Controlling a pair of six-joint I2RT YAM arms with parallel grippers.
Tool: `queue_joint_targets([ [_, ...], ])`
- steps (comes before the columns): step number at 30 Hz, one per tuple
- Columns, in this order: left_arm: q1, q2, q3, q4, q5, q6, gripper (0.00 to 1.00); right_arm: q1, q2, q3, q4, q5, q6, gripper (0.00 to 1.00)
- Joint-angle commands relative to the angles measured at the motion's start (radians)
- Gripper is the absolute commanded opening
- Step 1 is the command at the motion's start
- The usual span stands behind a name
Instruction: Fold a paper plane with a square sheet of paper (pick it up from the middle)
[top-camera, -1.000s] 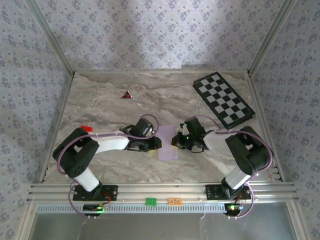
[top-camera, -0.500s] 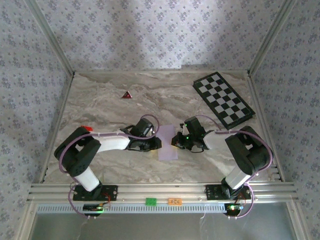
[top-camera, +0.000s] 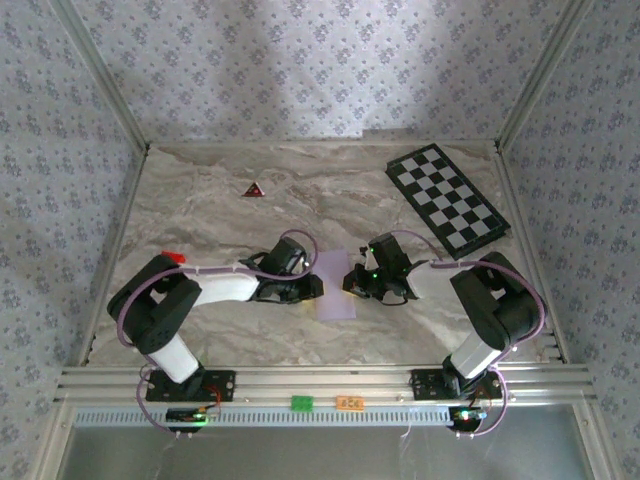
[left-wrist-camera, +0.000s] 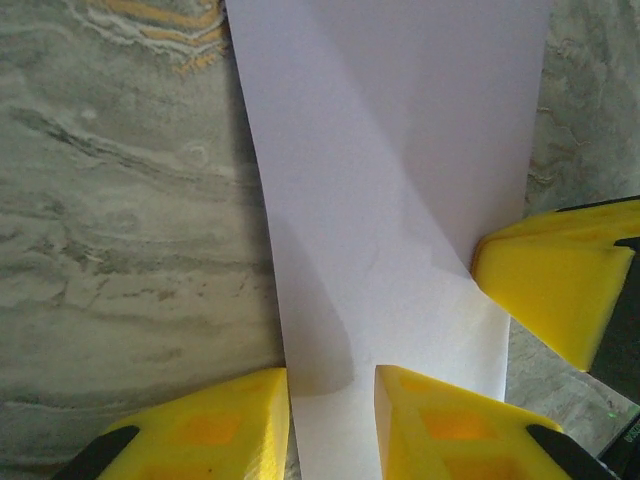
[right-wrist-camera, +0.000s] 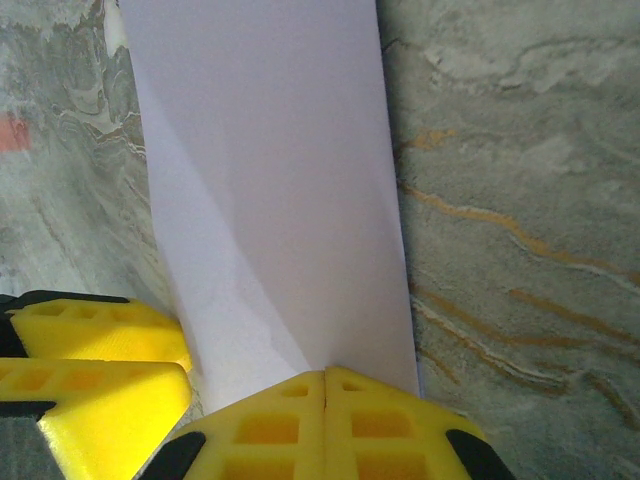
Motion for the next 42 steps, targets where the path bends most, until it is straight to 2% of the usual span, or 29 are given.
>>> queue_joint_targets([
  [1, -0.007, -0.018, -0.020, 0.082, -0.007, -0.018, 0.30, 0.007, 0.023, -0.033, -0.103, 0.069, 0.009, 0.06],
  [9, -0.003, -0.022, -0.043, 0.162, 0.021, -0.041, 0.32, 0.007, 0.017, -0.035, -0.110, 0.073, 0.007, 0.06],
  [21, 0.005, -0.047, -0.058, 0.201, 0.026, -0.055, 0.37, 0.007, 0.011, -0.035, -0.112, 0.076, 0.007, 0.06],
  [27, 0.007, -0.047, -0.066, 0.193, 0.021, -0.063, 0.36, 0.005, 0.006, -0.032, -0.117, 0.075, 0.007, 0.06],
  [32, 0.008, -0.052, -0.069, 0.175, 0.009, -0.063, 0.31, 0.005, -0.006, -0.032, -0.102, 0.064, 0.002, 0.07],
  [42, 0.008, -0.050, -0.067, 0.161, 0.013, -0.062, 0.12, -0.001, -0.047, -0.031, -0.044, 0.029, 0.002, 0.13],
])
